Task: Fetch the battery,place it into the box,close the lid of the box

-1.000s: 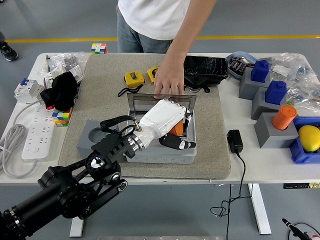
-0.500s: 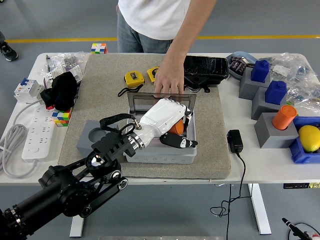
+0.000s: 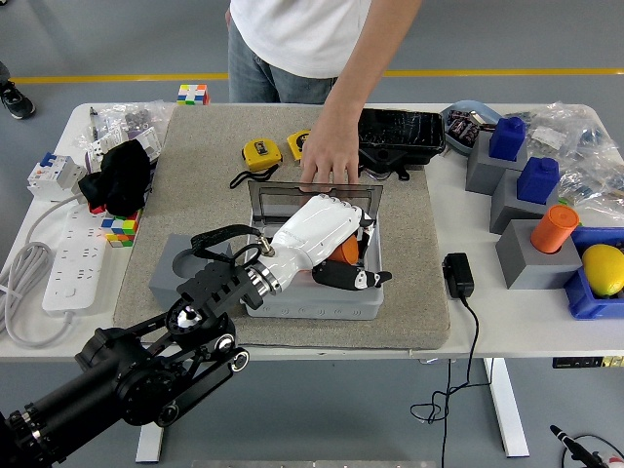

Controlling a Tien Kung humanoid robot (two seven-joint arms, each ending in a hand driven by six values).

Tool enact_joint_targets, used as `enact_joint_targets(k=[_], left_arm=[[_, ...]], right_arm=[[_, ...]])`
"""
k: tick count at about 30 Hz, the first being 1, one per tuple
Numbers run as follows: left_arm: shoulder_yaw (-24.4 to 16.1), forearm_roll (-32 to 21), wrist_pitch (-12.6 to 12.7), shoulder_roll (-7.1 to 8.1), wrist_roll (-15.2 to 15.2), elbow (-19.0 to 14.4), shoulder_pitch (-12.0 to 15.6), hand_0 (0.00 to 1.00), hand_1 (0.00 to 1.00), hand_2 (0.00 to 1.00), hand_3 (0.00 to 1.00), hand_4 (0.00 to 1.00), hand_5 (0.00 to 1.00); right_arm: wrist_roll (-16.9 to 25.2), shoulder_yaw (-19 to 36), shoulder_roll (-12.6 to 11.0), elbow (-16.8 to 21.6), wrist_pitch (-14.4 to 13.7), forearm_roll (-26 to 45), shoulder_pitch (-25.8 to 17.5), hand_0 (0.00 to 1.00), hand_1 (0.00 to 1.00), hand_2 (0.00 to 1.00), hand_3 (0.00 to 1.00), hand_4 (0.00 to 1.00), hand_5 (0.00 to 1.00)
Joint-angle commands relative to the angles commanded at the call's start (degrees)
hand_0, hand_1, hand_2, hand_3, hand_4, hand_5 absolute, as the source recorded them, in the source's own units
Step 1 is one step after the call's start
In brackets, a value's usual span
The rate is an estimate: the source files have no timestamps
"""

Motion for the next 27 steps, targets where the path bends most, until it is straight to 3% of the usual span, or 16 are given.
enact_joint_targets(k=[15, 27], left_arm=[[-0.02, -0.14, 0.95, -0.29, -1.14, 0.36, 0.26, 0.172, 0.159, 0.188, 0.201, 0.756, 0.679], [1.48, -0.2, 5.93, -0.8, -4.76, 2.15, 0.56, 0.183, 0.162, 0.188, 0.204, 0.751, 0.696]], right_arm=[[-0.01, 0.01, 0.04, 0.0, -0.02, 0.05, -0.02, 0.849, 0.783, 0.764, 0.818, 0.998, 0.998], [0.06, -0.42, 0.42, 0.0, 0.03, 0.54, -0.46, 0.848, 0.781, 0.764, 0.817, 0.998, 0.998]])
